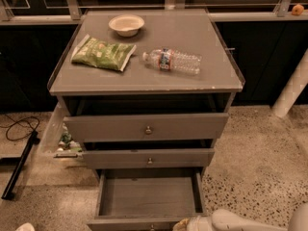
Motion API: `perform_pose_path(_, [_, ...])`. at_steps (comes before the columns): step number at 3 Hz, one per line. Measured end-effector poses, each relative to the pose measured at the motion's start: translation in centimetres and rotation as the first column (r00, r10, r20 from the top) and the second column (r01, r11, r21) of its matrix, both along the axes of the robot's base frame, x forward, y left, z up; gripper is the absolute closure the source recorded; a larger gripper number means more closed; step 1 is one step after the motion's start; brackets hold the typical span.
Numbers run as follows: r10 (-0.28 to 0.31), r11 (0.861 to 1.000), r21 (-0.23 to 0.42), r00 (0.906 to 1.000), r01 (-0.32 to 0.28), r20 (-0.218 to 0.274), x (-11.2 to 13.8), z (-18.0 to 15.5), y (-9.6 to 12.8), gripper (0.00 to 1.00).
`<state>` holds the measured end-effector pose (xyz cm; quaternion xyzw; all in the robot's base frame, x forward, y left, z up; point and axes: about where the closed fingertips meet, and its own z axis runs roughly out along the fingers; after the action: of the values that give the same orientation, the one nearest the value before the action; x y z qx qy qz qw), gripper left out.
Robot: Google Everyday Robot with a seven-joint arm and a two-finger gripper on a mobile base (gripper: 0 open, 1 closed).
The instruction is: Close bottom drawer
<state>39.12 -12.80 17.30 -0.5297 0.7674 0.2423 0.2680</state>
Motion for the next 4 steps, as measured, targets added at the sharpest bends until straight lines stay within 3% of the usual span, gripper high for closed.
perform_pose_path(2, [0.0,1.0,0.0,1.0,0.0,0.0,0.01,0.0,0.0,0.11])
perform_pose_path(3, [0.007,1.0,0.013,0.9999,-0.007,0.01,0.68,-0.29,0.08,0.0])
perform_pose_path(4, [0.007,1.0,0.013,0.9999,-0.007,0.01,0.58,-0.29,0.1,0.19])
